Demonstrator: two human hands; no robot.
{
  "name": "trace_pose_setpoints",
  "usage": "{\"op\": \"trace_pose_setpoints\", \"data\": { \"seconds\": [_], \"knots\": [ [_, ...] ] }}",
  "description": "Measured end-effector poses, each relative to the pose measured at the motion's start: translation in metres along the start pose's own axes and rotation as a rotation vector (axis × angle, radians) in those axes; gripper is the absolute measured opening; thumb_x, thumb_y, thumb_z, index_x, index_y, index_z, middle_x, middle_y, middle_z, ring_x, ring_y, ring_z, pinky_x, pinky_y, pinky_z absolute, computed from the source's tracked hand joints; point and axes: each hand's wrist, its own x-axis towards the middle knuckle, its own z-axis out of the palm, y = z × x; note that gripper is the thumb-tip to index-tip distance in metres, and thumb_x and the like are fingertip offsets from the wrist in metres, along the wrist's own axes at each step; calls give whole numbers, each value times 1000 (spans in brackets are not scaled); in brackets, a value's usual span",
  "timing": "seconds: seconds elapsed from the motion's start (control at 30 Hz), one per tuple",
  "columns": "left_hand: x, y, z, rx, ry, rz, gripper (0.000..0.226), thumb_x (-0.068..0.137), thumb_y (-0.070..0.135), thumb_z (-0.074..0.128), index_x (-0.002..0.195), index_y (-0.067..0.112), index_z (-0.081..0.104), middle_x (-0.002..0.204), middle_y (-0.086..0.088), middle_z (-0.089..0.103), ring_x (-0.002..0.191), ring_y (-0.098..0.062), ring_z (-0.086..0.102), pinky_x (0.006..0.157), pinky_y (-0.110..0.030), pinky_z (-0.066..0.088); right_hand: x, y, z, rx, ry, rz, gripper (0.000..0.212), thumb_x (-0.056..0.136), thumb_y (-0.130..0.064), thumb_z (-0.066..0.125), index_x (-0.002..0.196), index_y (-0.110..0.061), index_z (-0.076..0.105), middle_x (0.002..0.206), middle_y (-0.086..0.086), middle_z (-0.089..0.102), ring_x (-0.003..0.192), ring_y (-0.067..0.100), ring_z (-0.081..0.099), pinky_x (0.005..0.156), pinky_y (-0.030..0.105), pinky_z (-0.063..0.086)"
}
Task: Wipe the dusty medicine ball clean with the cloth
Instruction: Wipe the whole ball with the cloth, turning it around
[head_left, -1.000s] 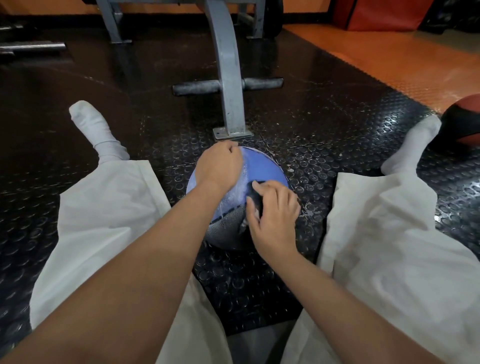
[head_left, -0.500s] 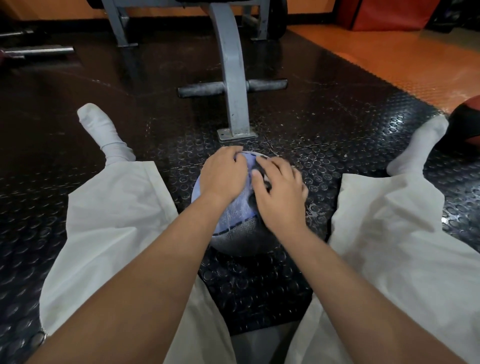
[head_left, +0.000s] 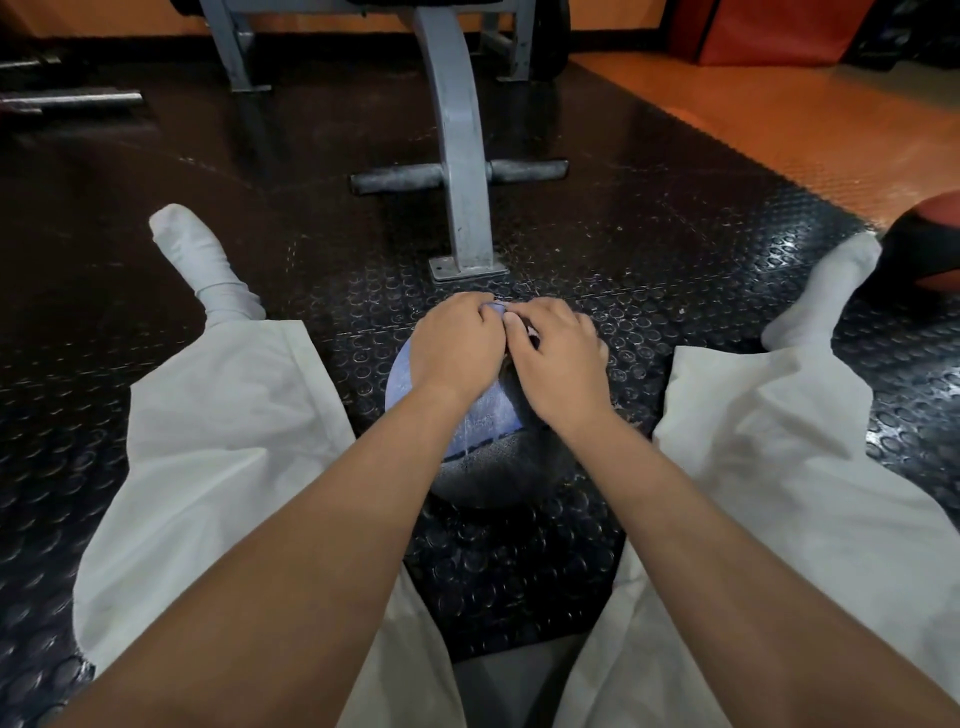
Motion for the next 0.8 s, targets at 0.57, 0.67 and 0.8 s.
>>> {"op": "trace_pose_setpoints", "data": {
  "seconds": [0.57,0.67,0.8],
  "knots": [
    [-5,6,5,75,-13,26,39,100,19,36,133,14,58,136,-5,57,123,-22,51,102,-33,36,29,0,-29,237,-127,31,21,84,0,52,91,-18,42,91,1,62,78,20,55,67,31,39],
    [0,7,4,104,-72,-31,45,101,21,32,143,9,46,148,-8,46,136,-23,40,110,-31,28,22,8,-33,243,-101,60,22,83,0,53,91,-17,42,92,2,63,72,13,51,59,18,38],
    [-5,8,6,126,-68,-4,42,102,20,32,136,6,52,140,-11,52,129,-24,45,104,-32,32,33,5,-32,239,-126,90,21,82,-1,55,91,-16,44,95,4,64,82,18,56,69,26,42]
  ]
}}
